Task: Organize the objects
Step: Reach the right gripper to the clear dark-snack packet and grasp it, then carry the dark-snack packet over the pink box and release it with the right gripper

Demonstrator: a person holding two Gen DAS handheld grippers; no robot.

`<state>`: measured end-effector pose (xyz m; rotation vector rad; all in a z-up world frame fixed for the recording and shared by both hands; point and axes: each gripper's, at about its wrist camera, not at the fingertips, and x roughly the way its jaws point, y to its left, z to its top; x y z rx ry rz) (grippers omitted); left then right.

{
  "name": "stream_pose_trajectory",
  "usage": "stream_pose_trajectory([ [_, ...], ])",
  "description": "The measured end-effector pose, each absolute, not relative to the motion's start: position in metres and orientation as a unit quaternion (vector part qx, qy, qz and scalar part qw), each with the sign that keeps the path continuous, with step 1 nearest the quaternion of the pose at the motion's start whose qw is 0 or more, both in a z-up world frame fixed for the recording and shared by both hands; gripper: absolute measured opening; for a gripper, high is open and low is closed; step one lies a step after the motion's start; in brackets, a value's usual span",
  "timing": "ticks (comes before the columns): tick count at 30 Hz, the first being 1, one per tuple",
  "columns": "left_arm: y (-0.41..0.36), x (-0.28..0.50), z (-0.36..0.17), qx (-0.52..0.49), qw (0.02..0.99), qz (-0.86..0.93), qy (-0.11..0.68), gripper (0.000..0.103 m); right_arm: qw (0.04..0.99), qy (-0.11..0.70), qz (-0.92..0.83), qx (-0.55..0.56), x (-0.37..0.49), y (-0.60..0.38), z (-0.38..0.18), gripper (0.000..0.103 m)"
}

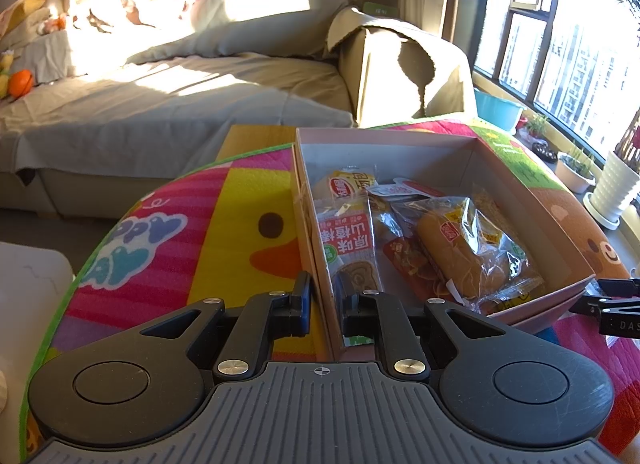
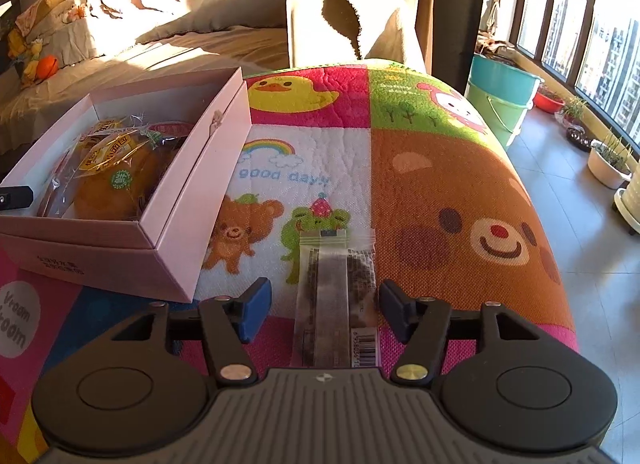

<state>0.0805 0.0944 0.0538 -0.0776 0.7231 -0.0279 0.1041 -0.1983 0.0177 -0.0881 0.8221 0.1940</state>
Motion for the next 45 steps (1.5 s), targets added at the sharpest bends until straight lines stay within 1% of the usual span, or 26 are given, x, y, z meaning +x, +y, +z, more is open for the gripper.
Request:
stream_pose_trajectory([
  [1,0.094,0.08,0.054,-0.038,0.935,-0.014,0.353,0.015,0.91,0.4,0.096,-0.042,0.104,-0.198,0.018,0.057],
  [2,0.094,0.081,0.054,-0.038,0.935,-0.014,0.353,0.015,0.909,0.402,0.101,-0.042,0.103,-0.199,0.019,0.05],
  [4,0.094,0.08,0.054,-0.038,0.935,-0.014,0.353,0.015,0.906,0.406,0.108,-0.046,0.099,-0.198,0.021,0.041],
  [7,0.094,0.081,0.054,-0.039,0.935,-0.014,0.353,0.015,0.902,0.413,0.113,-0.061,0.088,-0.196,0.025,0.039],
  [13,0.096,0.08,0.053,-0.044,0.935,-0.016,0.351,0.016,0.893,0.427,0.122,-0.072,0.053,-0.191,0.041,0.038],
  [17,0.099,0.08,0.051,-0.048,0.936,-0.021,0.348,0.016,0.895,0.415,0.142,-0.08,0.027,-0.178,0.067,0.038],
  [21,0.101,0.078,0.05,-0.055,0.937,-0.024,0.345,0.017,0.915,0.36,0.161,-0.087,0.015,-0.159,0.119,0.038],
  [25,0.103,0.078,0.05,-0.059,0.937,-0.028,0.344,0.018,0.938,0.288,0.183,-0.064,0.019,-0.144,0.178,0.038],
  [27,0.103,0.078,0.049,-0.061,0.937,-0.029,0.344,0.018,0.944,0.261,0.197,-0.044,0.029,-0.136,0.2,0.039],
  [30,0.104,0.077,0.049,-0.065,0.937,-0.031,0.343,0.018,0.951,0.228,0.203,-0.042,0.048,-0.118,0.218,0.039],
  [34,0.104,0.077,0.048,-0.067,0.937,-0.032,0.342,0.019,0.952,0.221,0.199,-0.078,0.082,-0.088,0.21,0.039],
  [39,0.105,0.076,0.048,-0.066,0.937,-0.033,0.342,0.019,0.942,0.264,0.177,-0.111,0.119,-0.061,0.172,0.039],
  [45,0.104,0.076,0.048,-0.064,0.937,-0.033,0.342,0.019,0.93,0.308,0.178,-0.091,0.14,-0.054,0.139,0.039],
])
